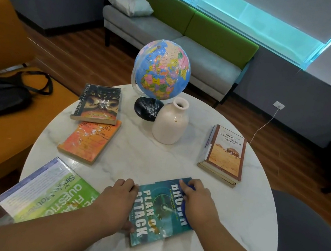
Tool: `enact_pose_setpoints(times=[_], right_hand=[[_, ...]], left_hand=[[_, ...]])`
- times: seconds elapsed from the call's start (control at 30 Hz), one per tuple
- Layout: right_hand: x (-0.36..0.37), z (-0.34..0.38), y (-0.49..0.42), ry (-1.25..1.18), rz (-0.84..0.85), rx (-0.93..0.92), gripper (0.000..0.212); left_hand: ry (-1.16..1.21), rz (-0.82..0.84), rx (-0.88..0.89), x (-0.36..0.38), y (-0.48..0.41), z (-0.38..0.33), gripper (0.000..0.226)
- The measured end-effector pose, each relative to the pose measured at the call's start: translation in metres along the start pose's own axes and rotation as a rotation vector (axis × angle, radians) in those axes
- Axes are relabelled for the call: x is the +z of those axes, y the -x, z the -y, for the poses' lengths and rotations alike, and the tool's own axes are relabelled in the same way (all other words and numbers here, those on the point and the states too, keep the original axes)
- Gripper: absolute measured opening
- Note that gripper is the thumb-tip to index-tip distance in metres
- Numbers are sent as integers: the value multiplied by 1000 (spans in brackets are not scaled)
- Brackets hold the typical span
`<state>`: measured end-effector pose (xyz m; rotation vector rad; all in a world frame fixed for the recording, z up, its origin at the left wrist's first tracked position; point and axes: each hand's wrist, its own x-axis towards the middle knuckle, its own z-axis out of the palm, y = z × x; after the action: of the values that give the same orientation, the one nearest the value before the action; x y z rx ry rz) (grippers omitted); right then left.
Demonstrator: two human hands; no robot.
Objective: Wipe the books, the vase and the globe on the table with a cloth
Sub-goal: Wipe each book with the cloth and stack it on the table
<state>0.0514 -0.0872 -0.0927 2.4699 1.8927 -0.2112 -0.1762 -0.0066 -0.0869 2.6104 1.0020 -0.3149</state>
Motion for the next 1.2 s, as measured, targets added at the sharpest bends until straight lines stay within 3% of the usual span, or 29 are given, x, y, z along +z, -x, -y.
enact_pose_setpoints(times=[0.07,0.13,0.2,0.23,0.33,0.43,0.57,0.67,0.73,0.8,0.87,0.97,1.0,1.13,1.2], right_hand=[[5,12,-1,-84,102,71,42],[9,18,1,-103,139,-36,51],[10,11,-2,-106,137,-168,36],[7,8,-3,-15,59,-202,27],[-2,1,-10,44,10,-46,25],[2,20,-11,-90,75,35,48],[11,44,-5,-106,152,-373,46],[4,31,-12,41,61,-489,33],[0,27,-20,1,66,-327,30],[-2,38,-25,-31,190,-215,54],[-3,54,-23,-6,240,-317,66],[0,51,-19,-51,226,-564,55],[-2,44,-20,-68,236,-565,52],[-7,29,-27,-94,235,-271,53],[-6,40,-24,33,251,-307,63]], left_hand=[[-1,3,0,0,0,0,101],[6,3,-1,0,0,0,100],[10,-2,0,0,1,1,100],[12,-5,3,0,1,1,99],[20,-29,7,2,1,1,99],[37,-53,12,3,2,2,98],[48,-85,1,5,5,4,97],[34,-96,-21,5,7,2,97],[13,-104,-47,5,8,1,97],[-10,-105,-73,5,9,0,96],[-10,-96,-95,5,9,0,93],[-17,-89,-101,4,8,0,90],[-21,-85,-98,3,8,0,90],[-26,-72,-96,1,7,0,95],[-30,-69,-93,0,7,0,94]])
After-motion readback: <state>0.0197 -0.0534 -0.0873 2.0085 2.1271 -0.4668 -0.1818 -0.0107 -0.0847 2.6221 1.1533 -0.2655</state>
